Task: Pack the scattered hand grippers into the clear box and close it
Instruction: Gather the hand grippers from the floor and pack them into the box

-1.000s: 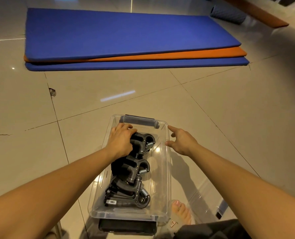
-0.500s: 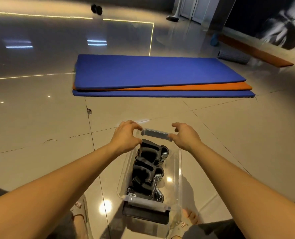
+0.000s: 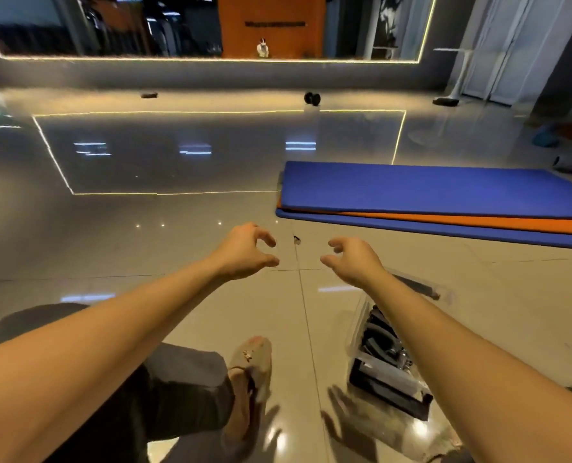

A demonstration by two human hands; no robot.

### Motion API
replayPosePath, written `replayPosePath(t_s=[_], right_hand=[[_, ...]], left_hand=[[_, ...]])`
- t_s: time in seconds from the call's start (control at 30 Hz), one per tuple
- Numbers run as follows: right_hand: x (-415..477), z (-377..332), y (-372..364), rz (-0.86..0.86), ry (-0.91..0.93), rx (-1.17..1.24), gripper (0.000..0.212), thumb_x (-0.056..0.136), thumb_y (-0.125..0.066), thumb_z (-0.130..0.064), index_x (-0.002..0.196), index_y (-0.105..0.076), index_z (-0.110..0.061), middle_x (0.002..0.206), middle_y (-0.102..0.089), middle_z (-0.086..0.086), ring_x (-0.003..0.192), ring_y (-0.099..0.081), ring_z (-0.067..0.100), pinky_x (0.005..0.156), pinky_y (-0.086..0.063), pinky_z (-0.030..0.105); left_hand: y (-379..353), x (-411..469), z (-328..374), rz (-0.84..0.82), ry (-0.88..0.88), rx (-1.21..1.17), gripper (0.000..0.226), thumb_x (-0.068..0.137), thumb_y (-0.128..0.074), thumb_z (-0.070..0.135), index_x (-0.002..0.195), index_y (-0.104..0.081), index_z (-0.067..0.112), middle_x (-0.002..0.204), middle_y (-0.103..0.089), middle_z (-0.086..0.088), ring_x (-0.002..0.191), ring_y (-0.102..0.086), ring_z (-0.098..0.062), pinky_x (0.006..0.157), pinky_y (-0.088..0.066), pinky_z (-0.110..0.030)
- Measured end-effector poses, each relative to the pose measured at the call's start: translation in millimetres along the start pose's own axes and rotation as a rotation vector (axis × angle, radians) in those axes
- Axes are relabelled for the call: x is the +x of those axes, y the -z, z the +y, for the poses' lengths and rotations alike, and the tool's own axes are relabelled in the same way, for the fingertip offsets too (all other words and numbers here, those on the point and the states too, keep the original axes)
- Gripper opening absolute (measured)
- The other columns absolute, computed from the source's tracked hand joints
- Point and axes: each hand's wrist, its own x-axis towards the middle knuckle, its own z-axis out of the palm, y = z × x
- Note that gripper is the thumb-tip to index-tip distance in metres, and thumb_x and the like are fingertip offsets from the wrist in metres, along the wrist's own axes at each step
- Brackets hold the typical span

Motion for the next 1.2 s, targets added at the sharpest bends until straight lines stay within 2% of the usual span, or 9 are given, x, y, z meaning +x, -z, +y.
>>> replayPosePath(t_s=[0.07,0.17,0.4,0.57,0.77,0.93,1.03,1.13,1.2], right_hand=[[-11,-38,-12,-0.017,0.064,-0.013,0.055,0.098,-0.063,-0.036,0.148,-0.048,-0.017,0.144,-0.057,0.007,0.128,-0.056,0.027,0.105,-0.049,0.044],[-29,-95,-39,-0.071,0.157,-0.016,0.055,0.098,-0.063,-0.036,0.147,-0.048,-0.018,0.144,-0.057,0.006,0.127,-0.057,0.026,0.105,-0.049,0.043],[-57,-268,-145,-0.199,0.433,-0.079,0.055,0.095,-0.067,-0.039,0.144,-0.054,-0.017,0.139,-0.061,0.006,0.123,-0.059,0.026,0.104,-0.049,0.043],[-95,-376,-236,-0.280,0.580,-0.107,0.052,0.095,-0.067,-0.039,0.141,-0.057,-0.016,0.136,-0.063,0.006,0.122,-0.060,0.027,0.102,-0.049,0.042],[-123,-420,-319,-0.373,0.636,-0.122,0.051,0.095,-0.066,-0.042,0.140,-0.056,-0.022,0.133,-0.064,0.000,0.119,-0.061,0.022,0.101,-0.050,0.041],[-130,-443,-380,-0.425,0.622,-0.064,0.052,0.094,-0.066,-0.041,0.141,-0.055,-0.020,0.132,-0.063,0.000,0.118,-0.061,0.019,0.100,-0.051,0.039],[-132,-464,-416,-0.456,0.626,-0.016,0.052,0.094,-0.067,-0.039,0.141,-0.056,-0.018,0.133,-0.063,0.002,0.117,-0.061,0.019,0.098,-0.050,0.035],[-126,-499,-452,-0.494,0.627,0.008,0.053,0.095,-0.067,-0.038,0.142,-0.055,-0.017,0.134,-0.063,0.003,0.118,-0.061,0.019,0.099,-0.052,0.037],[-119,-527,-475,-0.519,0.623,0.019,0.053,0.095,-0.067,-0.037,0.142,-0.054,-0.017,0.133,-0.063,0.004,0.118,-0.061,0.020,0.100,-0.052,0.039]], left_hand=[[35,-21,-15,0.036,0.034,0.053,0.036,0.080,-0.082,0.035,0.111,-0.071,0.022,0.121,-0.056,-0.001,0.106,-0.054,-0.020,0.084,-0.041,-0.029],[84,-61,-50,0.104,0.120,0.094,0.039,0.080,-0.082,0.036,0.114,-0.072,0.019,0.127,-0.059,-0.007,0.116,-0.055,-0.027,0.093,-0.046,-0.034],[164,-182,-181,0.245,0.395,0.074,0.039,0.078,-0.082,0.039,0.112,-0.073,0.022,0.128,-0.059,-0.007,0.119,-0.055,-0.027,0.099,-0.047,-0.040],[210,-269,-279,0.313,0.578,-0.017,0.035,0.081,-0.079,0.039,0.110,-0.070,0.022,0.117,-0.057,0.000,0.099,-0.060,-0.017,0.080,-0.047,-0.031],[241,-326,-363,0.352,0.749,-0.120,0.016,0.087,-0.075,0.027,0.098,-0.069,0.017,0.097,-0.068,-0.006,0.081,-0.062,-0.016,0.070,-0.051,-0.030],[265,-341,-405,0.377,0.778,-0.114,0.012,0.090,-0.072,0.024,0.086,-0.061,0.022,0.081,-0.064,-0.002,0.063,-0.057,-0.010,0.051,-0.038,-0.021],[289,-350,-430,0.387,0.787,-0.116,0.014,0.091,-0.071,0.022,0.085,-0.059,0.024,0.085,-0.064,-0.002,0.071,-0.060,-0.014,0.055,-0.043,-0.023],[321,-366,-463,0.374,0.807,0.001,0.013,0.088,-0.073,0.027,0.085,-0.061,0.027,0.090,-0.065,0.000,0.085,-0.063,-0.017,0.075,-0.055,-0.034],[344,-378,-488,0.365,0.830,0.103,0.012,0.086,-0.073,0.032,0.085,-0.062,0.029,0.090,-0.066,0.002,0.081,-0.063,-0.015,0.072,-0.055,-0.033]])
